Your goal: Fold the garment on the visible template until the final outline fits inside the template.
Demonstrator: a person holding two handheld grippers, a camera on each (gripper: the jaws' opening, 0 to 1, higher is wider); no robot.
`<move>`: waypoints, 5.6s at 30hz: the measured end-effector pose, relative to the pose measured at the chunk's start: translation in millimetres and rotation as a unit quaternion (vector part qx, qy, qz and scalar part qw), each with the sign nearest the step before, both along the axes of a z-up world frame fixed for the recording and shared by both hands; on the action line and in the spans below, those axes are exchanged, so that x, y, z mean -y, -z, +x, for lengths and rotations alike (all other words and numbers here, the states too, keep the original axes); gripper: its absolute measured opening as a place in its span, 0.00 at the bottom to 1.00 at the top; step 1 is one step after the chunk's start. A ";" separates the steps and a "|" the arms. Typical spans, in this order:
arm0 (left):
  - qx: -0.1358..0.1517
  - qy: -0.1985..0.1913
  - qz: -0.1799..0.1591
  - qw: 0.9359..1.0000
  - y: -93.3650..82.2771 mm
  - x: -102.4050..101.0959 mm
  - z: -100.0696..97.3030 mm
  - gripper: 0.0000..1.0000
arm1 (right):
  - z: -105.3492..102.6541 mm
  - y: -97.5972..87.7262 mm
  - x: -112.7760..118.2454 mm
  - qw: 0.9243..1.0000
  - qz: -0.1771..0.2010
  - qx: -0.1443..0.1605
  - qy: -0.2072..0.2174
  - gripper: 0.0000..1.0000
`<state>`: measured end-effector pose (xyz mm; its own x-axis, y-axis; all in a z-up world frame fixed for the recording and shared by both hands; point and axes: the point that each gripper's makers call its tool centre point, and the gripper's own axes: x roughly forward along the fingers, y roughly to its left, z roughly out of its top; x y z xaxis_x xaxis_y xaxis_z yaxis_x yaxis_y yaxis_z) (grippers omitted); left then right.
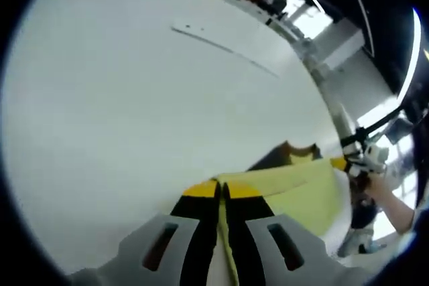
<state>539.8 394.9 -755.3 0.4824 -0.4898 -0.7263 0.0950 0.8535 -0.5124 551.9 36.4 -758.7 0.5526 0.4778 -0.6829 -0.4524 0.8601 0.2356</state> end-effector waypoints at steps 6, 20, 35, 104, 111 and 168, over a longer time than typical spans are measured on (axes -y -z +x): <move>0.004 0.008 0.006 1.000 1.0 0.8 0.2 0.00 | 0.2 1.8 -0.5 1.000 0.000 -0.002 0.001 0.03; 0.032 0.021 0.021 0.999 -7.5 -2.6 3.0 0.03 | -4.2 -6.6 3.2 1.000 0.010 0.005 0.005 0.08; 0.063 0.021 0.018 0.998 -29.0 -5.8 -2.7 0.11 | -11.3 -23.4 -0.5 1.000 0.020 0.020 -0.001 0.17; 0.186 0.061 0.040 0.980 -137.3 -5.4 -118.2 0.87 | -126.7 -125.2 2.5 0.996 0.033 0.074 -0.037 0.98; 0.181 0.065 0.054 0.980 -142.1 -2.0 -141.6 0.94 | -145.0 -130.6 6.3 0.996 0.029 0.076 -0.043 1.00; 0.179 0.127 0.091 0.971 -121.9 -4.6 -137.5 0.87 | -146.1 -106.4 14.6 0.997 -0.017 0.065 -0.028 0.73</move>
